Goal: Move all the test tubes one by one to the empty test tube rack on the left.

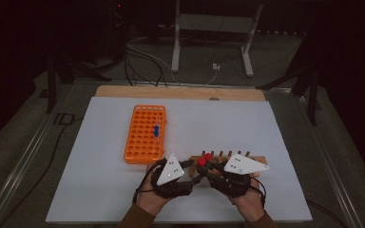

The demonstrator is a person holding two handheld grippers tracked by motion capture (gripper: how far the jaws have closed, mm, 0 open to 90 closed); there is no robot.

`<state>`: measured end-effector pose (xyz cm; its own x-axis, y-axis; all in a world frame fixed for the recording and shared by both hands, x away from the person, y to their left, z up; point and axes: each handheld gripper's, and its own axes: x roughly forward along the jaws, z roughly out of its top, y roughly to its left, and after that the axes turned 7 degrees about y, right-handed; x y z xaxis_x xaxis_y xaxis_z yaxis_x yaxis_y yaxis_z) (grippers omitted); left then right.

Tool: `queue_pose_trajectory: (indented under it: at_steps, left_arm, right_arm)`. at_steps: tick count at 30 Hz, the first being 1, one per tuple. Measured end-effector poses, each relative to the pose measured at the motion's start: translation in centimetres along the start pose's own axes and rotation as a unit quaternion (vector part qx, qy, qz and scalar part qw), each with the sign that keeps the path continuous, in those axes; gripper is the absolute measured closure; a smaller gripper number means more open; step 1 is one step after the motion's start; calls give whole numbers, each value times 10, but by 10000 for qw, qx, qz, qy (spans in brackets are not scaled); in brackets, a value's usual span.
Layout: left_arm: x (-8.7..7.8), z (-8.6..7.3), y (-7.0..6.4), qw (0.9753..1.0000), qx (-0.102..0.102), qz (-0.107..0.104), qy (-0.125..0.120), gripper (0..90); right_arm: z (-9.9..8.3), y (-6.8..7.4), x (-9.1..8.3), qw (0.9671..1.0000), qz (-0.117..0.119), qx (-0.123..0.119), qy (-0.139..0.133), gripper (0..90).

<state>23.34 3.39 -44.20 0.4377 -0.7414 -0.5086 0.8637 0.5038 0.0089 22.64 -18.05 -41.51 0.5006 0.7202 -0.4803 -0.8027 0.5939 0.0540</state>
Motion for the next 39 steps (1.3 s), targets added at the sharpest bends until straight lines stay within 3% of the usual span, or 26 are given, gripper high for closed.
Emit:
queue_pose_trajectory:
  at_steps: [6,11,18,22,25,32,39]
  left_arm:
    - [1,-1,1,9999,2,-148,78,732]
    - [1,-1,2,9999,-7,-134,61,751]
    - [-5,-4,12,9998,-180,127,1,753]
    - [-10,-7,22,9988,-351,347,-43,753]
    - [-15,-9,31,9975,-485,510,-92,753]
    - [-26,-15,50,9922,-765,958,-213,752]
    - [-32,-21,69,9852,-947,1406,-265,752]
  right_arm:
    - [0,1,0,10000,42,1,4,746]
    - [0,-1,0,10000,56,34,5,732]
    - [1,-11,-8,9988,256,328,-258,437]
    - [2,-15,-11,9989,67,379,-259,260]
    - [1,-18,-12,9988,-79,428,-230,162]
    - [-2,-28,-15,9971,-415,603,-215,41]
    - [-4,-35,-21,9946,-697,720,-261,0]
